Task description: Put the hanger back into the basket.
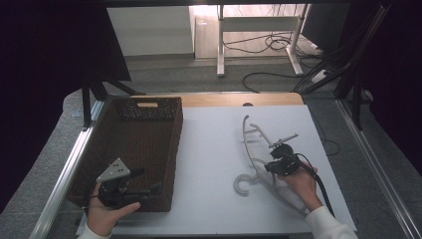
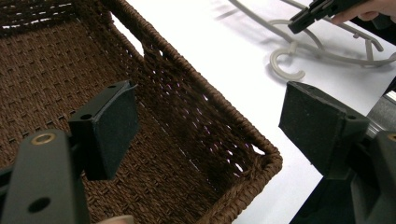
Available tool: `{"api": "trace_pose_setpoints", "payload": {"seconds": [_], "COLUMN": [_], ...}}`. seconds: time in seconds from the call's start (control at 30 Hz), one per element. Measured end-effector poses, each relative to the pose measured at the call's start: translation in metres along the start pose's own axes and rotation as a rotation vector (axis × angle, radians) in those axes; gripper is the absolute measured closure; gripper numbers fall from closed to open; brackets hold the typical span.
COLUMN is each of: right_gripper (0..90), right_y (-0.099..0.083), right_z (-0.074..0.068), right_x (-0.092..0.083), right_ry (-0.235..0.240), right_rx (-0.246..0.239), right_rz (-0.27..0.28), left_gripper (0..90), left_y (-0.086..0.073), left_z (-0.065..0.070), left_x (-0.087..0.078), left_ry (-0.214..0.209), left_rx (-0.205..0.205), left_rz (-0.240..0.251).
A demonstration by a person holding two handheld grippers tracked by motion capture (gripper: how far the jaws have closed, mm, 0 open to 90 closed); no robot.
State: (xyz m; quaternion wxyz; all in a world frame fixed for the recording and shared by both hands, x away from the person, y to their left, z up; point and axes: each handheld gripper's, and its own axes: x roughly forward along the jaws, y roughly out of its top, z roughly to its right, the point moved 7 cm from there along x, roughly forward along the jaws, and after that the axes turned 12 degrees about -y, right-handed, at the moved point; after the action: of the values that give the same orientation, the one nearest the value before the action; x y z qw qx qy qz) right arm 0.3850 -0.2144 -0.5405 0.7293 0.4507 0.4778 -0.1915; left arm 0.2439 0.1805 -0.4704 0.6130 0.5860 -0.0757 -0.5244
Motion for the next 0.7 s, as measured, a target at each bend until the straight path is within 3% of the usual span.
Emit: {"api": "trace_pose_setpoints", "payload": {"seconds": [0.3, 0.47, 0.53, 0.7], "right_gripper": [82.2, 82.3, 82.5, 82.8], "right_y": [0.012, 0.025, 0.033, 0.044], "right_z": [0.006, 0.01, 0.01, 0.01], "right_x": [-0.021, -0.042, -0.057, -0.075], "right_ry": [0.058, 0.074, 0.105, 0.139], "right_rx": [0.016, 0.027, 0.034, 0.069], "right_rz": [0.091, 0.172, 0.233, 0.294], "left_gripper": [19.4, 19.4, 19.4, 19.4], "left_y": [0.001, 0.001, 0.001, 0.002], "left_z": [0.0, -0.001, 0.0, 0.001], "left_x": [-0.001, -0.001, -0.002, -0.003], "left_ry": [0.002, 0.004, 0.004, 0.004], "left_rx": [-0.002, -0.002, -0.002, 0.0], "left_rz": [0.003, 0.004, 0.005, 0.008]}}
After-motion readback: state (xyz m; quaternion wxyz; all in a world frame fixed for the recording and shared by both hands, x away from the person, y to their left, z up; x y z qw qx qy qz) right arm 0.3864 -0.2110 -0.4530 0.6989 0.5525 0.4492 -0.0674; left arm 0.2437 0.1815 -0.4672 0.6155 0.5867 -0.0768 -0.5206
